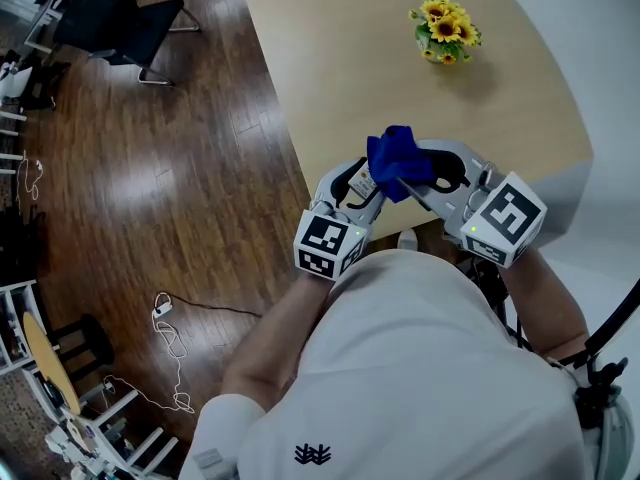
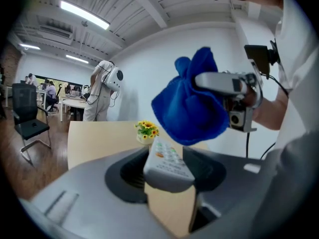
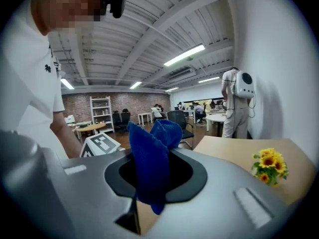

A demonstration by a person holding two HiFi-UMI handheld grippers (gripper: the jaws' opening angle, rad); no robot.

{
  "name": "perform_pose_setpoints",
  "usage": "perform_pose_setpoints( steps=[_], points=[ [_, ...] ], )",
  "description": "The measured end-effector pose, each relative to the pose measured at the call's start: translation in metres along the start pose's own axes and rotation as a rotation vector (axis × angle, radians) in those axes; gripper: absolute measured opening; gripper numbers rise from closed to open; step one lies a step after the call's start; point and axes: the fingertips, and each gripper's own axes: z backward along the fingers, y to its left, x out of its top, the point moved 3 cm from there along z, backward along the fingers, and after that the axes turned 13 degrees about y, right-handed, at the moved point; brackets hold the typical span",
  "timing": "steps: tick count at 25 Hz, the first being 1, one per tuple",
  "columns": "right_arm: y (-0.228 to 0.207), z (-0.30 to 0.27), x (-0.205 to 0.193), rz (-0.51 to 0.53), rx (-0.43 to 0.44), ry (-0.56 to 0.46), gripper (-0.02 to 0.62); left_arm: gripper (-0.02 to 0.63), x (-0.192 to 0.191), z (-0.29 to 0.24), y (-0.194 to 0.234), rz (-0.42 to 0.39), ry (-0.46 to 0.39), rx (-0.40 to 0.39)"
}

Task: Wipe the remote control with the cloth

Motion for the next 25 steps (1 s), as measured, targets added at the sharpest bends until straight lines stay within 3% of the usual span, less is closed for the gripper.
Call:
perform_pose_setpoints(
  steps=[3,5,12,16,19,25],
  points=[
    [0.02,-0.016,0.0,0.041,0.072,0.011,0.077,0.227,0.0,-0.001,-0.002,0.004,0.0,-0.007],
    [0.015,-0.021,-0.009,0.029,0.056,0.034,0.077,0.227,-0.003,-0.001,0.0,0.008,0.003,-0.006],
    [-0.075,0.004,-0.08,-0.152,-0.237,0.207,0.077,0.227,-0.029,-0.006,0.018,0.045,0.043,0.02],
    [-0.12,0.034,-0.121,-0.231,-0.36,0.258,0.077,0.227,-0.036,-0.01,0.024,0.062,0.06,0.02],
    [-0.131,0.052,-0.144,-0.275,-0.406,0.285,0.077,0.227,-0.042,-0.014,0.029,0.067,0.074,0.024],
    [-0.115,0.071,-0.172,-0.337,-0.404,0.304,0.077,0.227,-0.063,-0.038,0.052,0.11,0.124,0.073]
  ],
)
